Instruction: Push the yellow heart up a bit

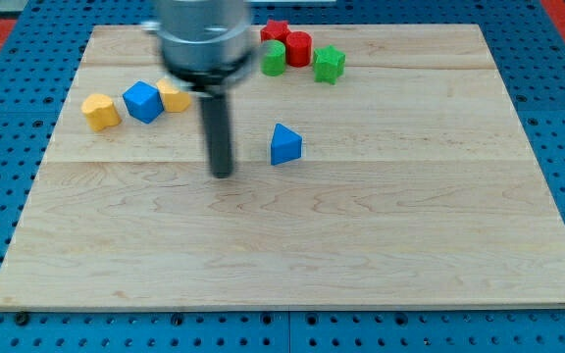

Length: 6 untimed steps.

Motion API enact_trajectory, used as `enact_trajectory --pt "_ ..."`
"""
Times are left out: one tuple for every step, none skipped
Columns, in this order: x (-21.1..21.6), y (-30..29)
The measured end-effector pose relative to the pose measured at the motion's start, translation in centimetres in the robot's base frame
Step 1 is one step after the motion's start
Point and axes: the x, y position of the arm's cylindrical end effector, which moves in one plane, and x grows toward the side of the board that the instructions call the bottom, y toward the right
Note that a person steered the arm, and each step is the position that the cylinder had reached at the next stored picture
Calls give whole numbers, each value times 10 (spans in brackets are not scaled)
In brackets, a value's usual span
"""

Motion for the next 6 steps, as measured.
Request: enact_trajectory --pt "-43 -110" --pt "-105 -135" --pt "-106 -128" --pt "-106 -127" --pt "-106 -127" --pt "-106 -88"
